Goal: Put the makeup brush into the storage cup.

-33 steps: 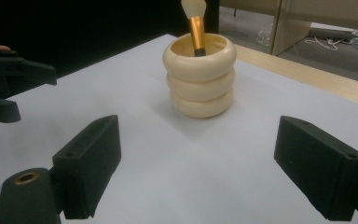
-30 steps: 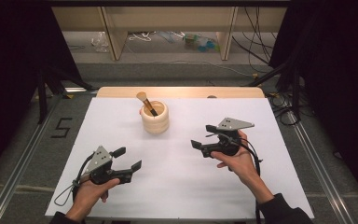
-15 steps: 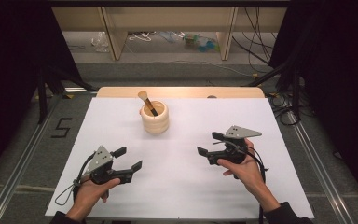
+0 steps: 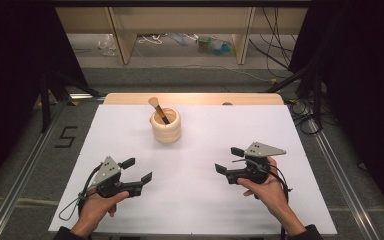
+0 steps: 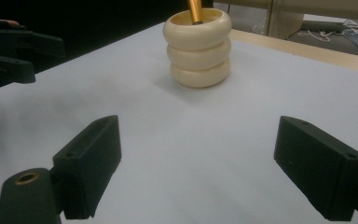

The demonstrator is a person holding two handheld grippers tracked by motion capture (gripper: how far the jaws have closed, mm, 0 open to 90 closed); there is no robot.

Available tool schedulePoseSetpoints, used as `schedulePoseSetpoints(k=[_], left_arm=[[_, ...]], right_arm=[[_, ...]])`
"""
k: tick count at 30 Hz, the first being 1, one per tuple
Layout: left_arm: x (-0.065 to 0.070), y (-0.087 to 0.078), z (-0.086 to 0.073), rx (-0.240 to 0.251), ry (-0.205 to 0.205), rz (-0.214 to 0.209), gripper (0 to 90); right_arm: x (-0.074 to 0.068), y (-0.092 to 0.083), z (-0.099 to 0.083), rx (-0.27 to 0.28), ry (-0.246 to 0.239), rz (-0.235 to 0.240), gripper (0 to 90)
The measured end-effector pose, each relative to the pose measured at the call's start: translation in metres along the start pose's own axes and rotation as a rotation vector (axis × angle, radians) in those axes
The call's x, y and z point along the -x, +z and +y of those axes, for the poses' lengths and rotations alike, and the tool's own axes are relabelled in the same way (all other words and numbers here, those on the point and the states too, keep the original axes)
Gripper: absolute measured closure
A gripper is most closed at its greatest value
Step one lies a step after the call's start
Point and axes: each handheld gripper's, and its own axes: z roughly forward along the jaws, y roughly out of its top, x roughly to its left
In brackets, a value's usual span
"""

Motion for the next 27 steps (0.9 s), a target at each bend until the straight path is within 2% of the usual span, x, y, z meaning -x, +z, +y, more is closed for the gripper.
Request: schedulePoseSetpoints(k=[5,6,7,9,11,12,13,14,16,17,20,22,23,27], left_arm=[[0.0,0.0,0.0,-0.001,0.001,-0.004,19.3],[0.0,0.0,0.0,-0.001,0.001,-0.002,19.3],[0.0,0.0,0.0,0.001,-0.001,-0.001,19.3],[0.001,0.001,0.0,0.002,-0.012,0.0,19.3],[0.001,0.002,0.001,-0.004,0.008,-0.009,19.3],[0.002,0.003,0.0,-0.004,-0.009,-0.008,19.3],[0.002,0.002,0.0,-0.004,-0.008,-0.007,19.3],[0.001,0.002,0.0,-0.004,0.008,-0.009,19.3],[0.0,0.001,0.0,0.001,0.004,-0.007,19.3],[0.0,0.001,0.001,0.002,0.0,-0.004,19.3],[0.001,0.002,0.0,-0.002,0.006,-0.005,19.3],[0.002,0.002,0.0,-0.003,-0.01,-0.002,19.3],[0.001,0.002,0.0,-0.003,0.006,-0.004,19.3],[0.0,0.001,0.0,0.0,0.006,-0.004,19.3]], right_arm=[[-0.002,-0.007,-0.004,0.009,-0.003,-0.023,15.8],[-0.004,-0.006,-0.005,0.032,0.007,-0.009,15.8],[-0.004,-0.008,-0.005,0.015,-0.002,-0.008,15.8],[-0.005,-0.009,-0.008,0.02,-0.003,-0.017,15.9],[-0.007,-0.01,-0.01,0.02,0.0,-0.015,16.0],[-0.008,-0.012,-0.011,0.006,-0.003,-0.02,16.0],[-0.008,-0.013,-0.012,0.003,-0.003,-0.022,16.0],[-0.009,-0.015,-0.013,0.002,-0.005,-0.022,15.9],[-0.01,-0.017,-0.015,0.014,-0.005,-0.035,15.9],[-0.01,-0.017,-0.015,0.016,0.002,-0.02,16.0],[-0.012,-0.02,-0.018,0.013,0.0,-0.028,15.9],[-0.012,-0.02,-0.021,0.012,-0.007,-0.022,16.0],[-0.012,-0.022,-0.021,0.001,-0.007,-0.026,15.9],[-0.012,-0.023,-0.021,0.009,-0.01,-0.029,16.0]])
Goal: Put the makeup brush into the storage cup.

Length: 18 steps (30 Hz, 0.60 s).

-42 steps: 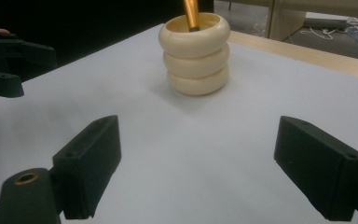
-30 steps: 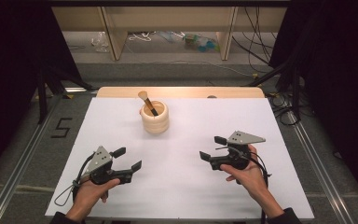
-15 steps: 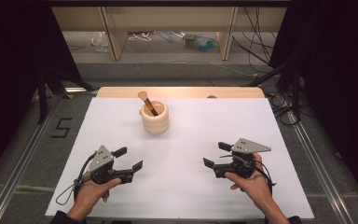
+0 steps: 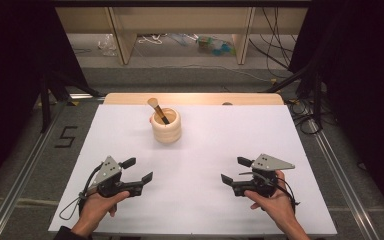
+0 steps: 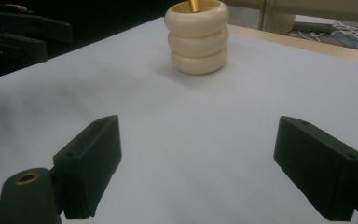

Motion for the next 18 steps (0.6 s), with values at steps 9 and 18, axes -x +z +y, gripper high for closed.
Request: schedulePoseSetpoints(k=[9,18], left_arm=[[0.001,-0.0002,-0.0006,0.0,-0.019,0.003,19.3],[0.0002,-0.0001,-0.0001,0.0,0.002,-0.001,19.3]], right_arm=[[0.0011,0.0004,-0.0007,0.012,0.002,-0.008,15.9],[0.0011,0.0006,-0.001,0.019,-0.004,-0.01,16.0]])
